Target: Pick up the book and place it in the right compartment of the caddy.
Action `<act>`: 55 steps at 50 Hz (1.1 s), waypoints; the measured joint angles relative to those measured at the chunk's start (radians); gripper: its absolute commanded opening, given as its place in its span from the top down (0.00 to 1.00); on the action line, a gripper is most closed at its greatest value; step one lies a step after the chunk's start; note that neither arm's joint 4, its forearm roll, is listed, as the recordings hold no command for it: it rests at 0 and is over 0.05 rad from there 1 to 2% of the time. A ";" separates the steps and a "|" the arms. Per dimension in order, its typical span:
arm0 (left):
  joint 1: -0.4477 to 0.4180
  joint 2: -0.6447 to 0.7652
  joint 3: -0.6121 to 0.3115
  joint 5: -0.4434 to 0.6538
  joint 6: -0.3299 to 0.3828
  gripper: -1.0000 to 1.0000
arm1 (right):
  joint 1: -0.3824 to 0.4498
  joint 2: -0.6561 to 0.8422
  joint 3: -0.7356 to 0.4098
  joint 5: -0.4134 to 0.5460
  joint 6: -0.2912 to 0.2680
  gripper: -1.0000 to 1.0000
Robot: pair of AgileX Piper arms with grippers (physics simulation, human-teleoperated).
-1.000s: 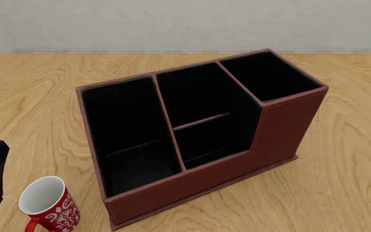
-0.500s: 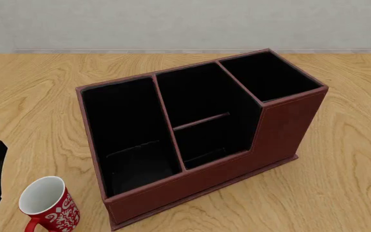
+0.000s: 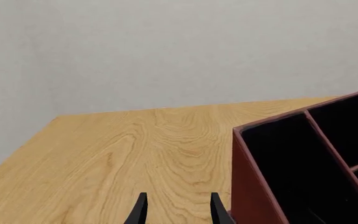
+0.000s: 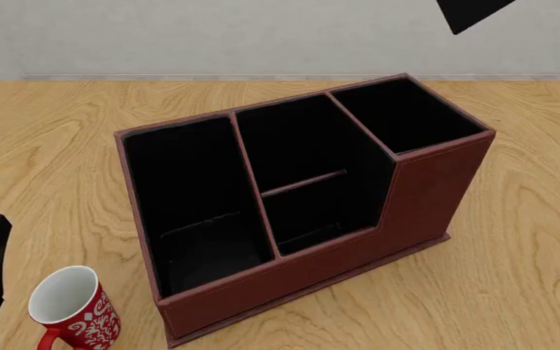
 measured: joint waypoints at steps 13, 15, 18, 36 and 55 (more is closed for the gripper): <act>0.003 0.000 -0.008 0.010 0.003 0.00 | -0.009 0.045 0.032 0.000 -0.002 1.00; 0.003 0.000 -0.009 0.011 0.004 0.00 | -0.007 0.048 0.040 0.000 -0.003 1.00; 0.003 0.000 -0.009 0.012 0.004 0.00 | -0.005 0.053 0.053 0.000 -0.002 1.00; 0.004 0.000 -0.003 0.010 0.004 0.00 | 0.018 0.066 0.108 0.000 0.002 1.00; 0.008 0.000 0.006 0.006 0.003 0.00 | 0.040 0.085 0.130 0.000 0.004 1.00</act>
